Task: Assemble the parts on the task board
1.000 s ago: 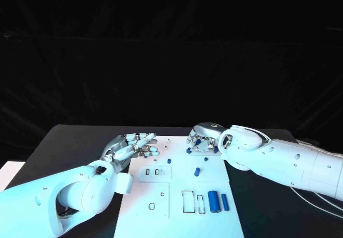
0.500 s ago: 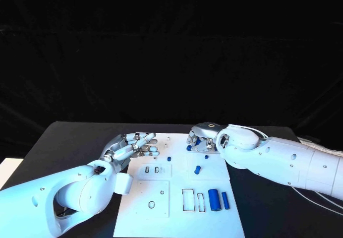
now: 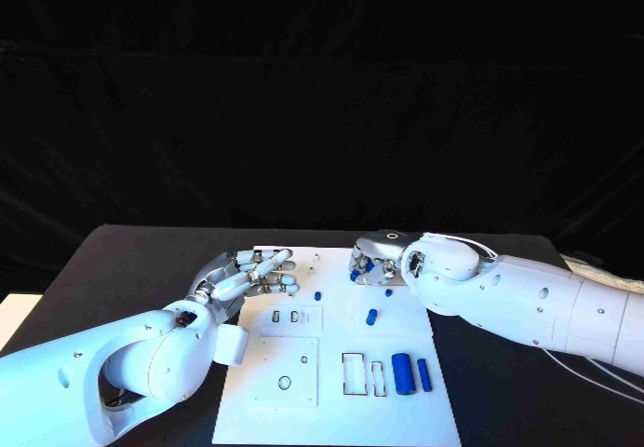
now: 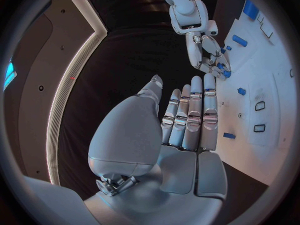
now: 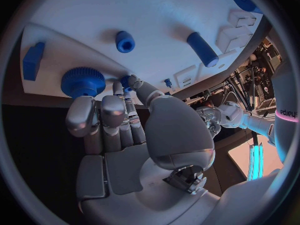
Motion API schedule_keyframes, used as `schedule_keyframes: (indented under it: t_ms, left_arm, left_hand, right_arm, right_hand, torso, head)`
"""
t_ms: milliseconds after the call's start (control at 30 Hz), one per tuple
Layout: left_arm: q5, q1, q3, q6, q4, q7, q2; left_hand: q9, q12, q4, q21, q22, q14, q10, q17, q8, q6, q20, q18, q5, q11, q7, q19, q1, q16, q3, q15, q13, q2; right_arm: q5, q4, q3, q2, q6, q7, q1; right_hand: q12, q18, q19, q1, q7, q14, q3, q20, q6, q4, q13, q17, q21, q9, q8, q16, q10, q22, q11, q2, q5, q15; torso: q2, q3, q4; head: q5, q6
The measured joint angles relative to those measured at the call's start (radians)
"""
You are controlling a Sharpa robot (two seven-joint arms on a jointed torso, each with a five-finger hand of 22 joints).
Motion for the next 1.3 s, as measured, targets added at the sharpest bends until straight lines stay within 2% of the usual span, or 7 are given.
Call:
schedule_keyframes:
  t_ms: [200, 267, 433, 600, 800, 1133, 1300]
  left_arm:
    - [0.0, 0.0, 0.0, 0.003, 0.001, -0.002, 0.0]
    - [0.0, 0.0, 0.0, 0.003, 0.002, -0.003, 0.0]
    - [0.0, 0.001, 0.0, 0.005, 0.002, -0.004, -0.001]
    - [0.001, 0.001, 0.0, 0.007, 0.002, -0.006, -0.002]
    - [0.001, 0.001, 0.0, 0.009, -0.002, -0.008, -0.004]
    - [0.001, 0.002, 0.0, 0.012, -0.006, -0.009, -0.006]
    - [0.002, 0.003, 0.0, 0.012, -0.005, -0.01, -0.007]
  left_hand:
    - [0.0, 0.0, 0.0, 0.0, 0.0, 0.0, 0.0, 0.0, 0.0, 0.0, 0.0, 0.0, 0.0, 0.0, 0.0, 0.0, 0.0, 0.0, 0.0, 0.0, 0.0, 0.0]
    - [0.0, 0.0, 0.0, 0.0, 0.0, 0.0, 0.0, 0.0, 0.0, 0.0, 0.0, 0.0, 0.0, 0.0, 0.0, 0.0, 0.0, 0.0, 0.0, 0.0, 0.0, 0.0]
    - [0.0, 0.0, 0.0, 0.0, 0.0, 0.0, 0.0, 0.0, 0.0, 0.0, 0.0, 0.0, 0.0, 0.0, 0.0, 0.0, 0.0, 0.0, 0.0, 0.0, 0.0, 0.0]
    - [0.0, -0.006, 0.0, 0.0, 0.0, 0.0, -0.004, 0.002, 0.0, 0.0, 0.0, 0.0, 0.0, 0.004, 0.0, 0.0, 0.0, -0.004, 0.0, 0.0, 0.0, 0.0]
    - [0.0, -0.006, 0.0, 0.0, 0.0, 0.0, -0.004, 0.002, 0.0, 0.0, 0.0, 0.0, 0.0, 0.004, 0.0, 0.0, 0.0, -0.004, 0.0, 0.0, 0.0, 0.0]
    - [0.0, -0.006, 0.0, 0.0, 0.0, 0.0, -0.004, 0.003, 0.0, 0.0, 0.004, 0.0, 0.0, 0.004, 0.0, 0.004, 0.0, -0.004, 0.0, 0.0, 0.0, 0.0]
    - [0.0, -0.006, 0.0, 0.0, 0.0, 0.0, -0.004, 0.003, 0.0, 0.0, 0.004, 0.0, 0.0, 0.004, 0.0, 0.004, 0.0, -0.004, 0.0, 0.0, 0.0, 0.0]
  right_arm:
    - [-0.001, -0.009, 0.002, 0.008, 0.001, -0.001, 0.002]
    - [-0.001, -0.01, 0.002, 0.01, -0.002, -0.002, 0.002]
    - [-0.003, -0.009, 0.001, 0.01, -0.02, -0.006, 0.002]
    - [-0.001, 0.01, 0.0, 0.001, -0.069, -0.007, 0.0]
    - [0.019, 0.019, 0.007, 0.005, -0.146, -0.007, 0.0]
    - [0.051, -0.043, 0.008, 0.072, -0.203, -0.02, 0.003]
    - [0.059, -0.081, 0.009, 0.108, -0.218, -0.029, 0.004]
  right_hand:
    - [0.0, 0.0, 0.011, 0.01, -0.006, 0.0, 0.019, -0.004, 0.017, 0.01, 0.002, 0.021, 0.017, 0.002, 0.0, 0.021, 0.017, 0.023, -0.006, 0.01, -0.022, 0.0]
    - [0.0, -0.016, 0.026, 0.02, -0.008, 0.0, 0.034, -0.007, 0.03, 0.011, 0.005, 0.039, 0.036, 0.003, -0.001, 0.038, 0.031, 0.05, -0.009, 0.02, -0.046, 0.0]
    - [0.0, -0.017, 0.042, 0.029, -0.011, 0.0, 0.057, -0.012, 0.054, 0.019, 0.008, 0.065, 0.061, 0.004, 0.012, 0.062, 0.052, 0.094, -0.016, 0.029, -0.068, -0.007]
    - [-0.002, -0.016, 0.05, 0.035, -0.01, 0.0, 0.065, -0.014, 0.057, 0.026, 0.009, 0.073, 0.073, 0.004, 0.017, 0.071, 0.065, 0.112, -0.018, 0.026, -0.076, -0.007]
    - [-0.004, -0.016, 0.05, 0.037, -0.009, 0.0, 0.065, -0.014, 0.058, 0.035, 0.013, 0.073, 0.076, 0.004, 0.017, 0.071, 0.066, 0.115, -0.019, 0.024, -0.078, -0.007]
    - [-0.004, -0.016, 0.05, 0.025, -0.009, 0.0, 0.066, -0.014, 0.058, 0.053, 0.011, 0.077, 0.078, 0.004, 0.016, 0.076, 0.066, 0.12, -0.019, 0.018, -0.084, -0.007]
    - [-0.004, -0.016, 0.05, 0.019, -0.01, 0.0, 0.063, -0.014, 0.059, 0.055, 0.011, 0.077, 0.078, 0.004, 0.012, 0.076, 0.067, 0.12, -0.019, 0.017, -0.085, -0.007]
  torso:
    - [0.003, -0.0008, 0.0016]
    - [0.004, -0.001, 0.0021]
    - [0.006, -0.0015, 0.0031]
    - [0.007, -0.0018, 0.0037]
    - [0.009, -0.0018, 0.0048]
    - [0.013, -0.0031, 0.0083]
    - [0.016, -0.0042, 0.0128]
  head:
    - [-0.002, -0.006]
    - [-0.002, -0.006]
    - [-0.002, -0.007]
    - [0.0, -0.005]
    - [0.001, 0.003]
    - [0.002, 0.013]
    - [0.001, 0.015]
